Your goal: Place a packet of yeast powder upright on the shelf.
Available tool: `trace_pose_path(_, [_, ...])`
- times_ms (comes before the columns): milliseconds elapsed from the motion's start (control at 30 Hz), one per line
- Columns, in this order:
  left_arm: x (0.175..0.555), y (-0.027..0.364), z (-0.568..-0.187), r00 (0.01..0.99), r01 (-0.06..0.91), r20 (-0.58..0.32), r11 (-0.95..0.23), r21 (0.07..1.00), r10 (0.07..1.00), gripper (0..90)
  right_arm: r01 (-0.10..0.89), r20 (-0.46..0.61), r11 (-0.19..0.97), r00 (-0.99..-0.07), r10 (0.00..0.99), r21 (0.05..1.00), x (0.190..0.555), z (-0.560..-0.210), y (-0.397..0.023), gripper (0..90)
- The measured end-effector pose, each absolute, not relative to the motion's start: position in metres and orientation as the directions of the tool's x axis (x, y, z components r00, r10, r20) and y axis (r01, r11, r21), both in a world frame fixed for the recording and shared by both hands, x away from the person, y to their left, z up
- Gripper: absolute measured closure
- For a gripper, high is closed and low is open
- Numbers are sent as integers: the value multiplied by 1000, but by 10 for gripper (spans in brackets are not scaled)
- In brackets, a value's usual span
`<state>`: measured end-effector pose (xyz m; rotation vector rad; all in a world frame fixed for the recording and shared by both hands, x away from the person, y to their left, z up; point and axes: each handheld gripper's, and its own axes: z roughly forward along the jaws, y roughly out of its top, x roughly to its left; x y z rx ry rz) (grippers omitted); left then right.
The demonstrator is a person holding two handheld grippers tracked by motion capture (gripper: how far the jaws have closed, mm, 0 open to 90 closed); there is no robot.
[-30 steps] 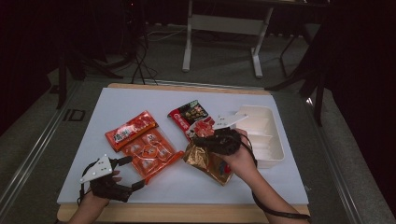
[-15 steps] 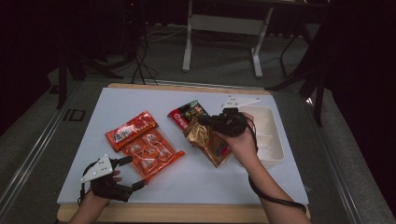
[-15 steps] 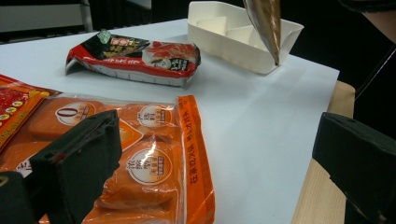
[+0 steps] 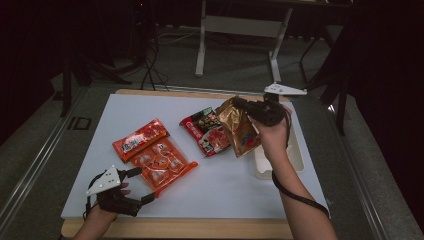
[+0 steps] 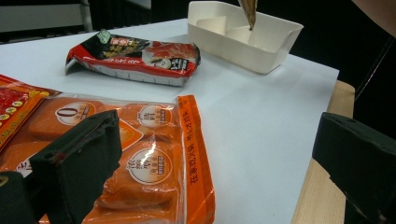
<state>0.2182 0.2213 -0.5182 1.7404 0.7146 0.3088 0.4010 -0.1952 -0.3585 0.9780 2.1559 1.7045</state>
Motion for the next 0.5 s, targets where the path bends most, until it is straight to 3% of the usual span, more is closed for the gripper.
trace_pose_path(500, [218, 221, -519, 777, 299, -153, -143, 944, 610, 15, 309, 213, -22, -602, 770, 951, 432, -349, -247, 889])
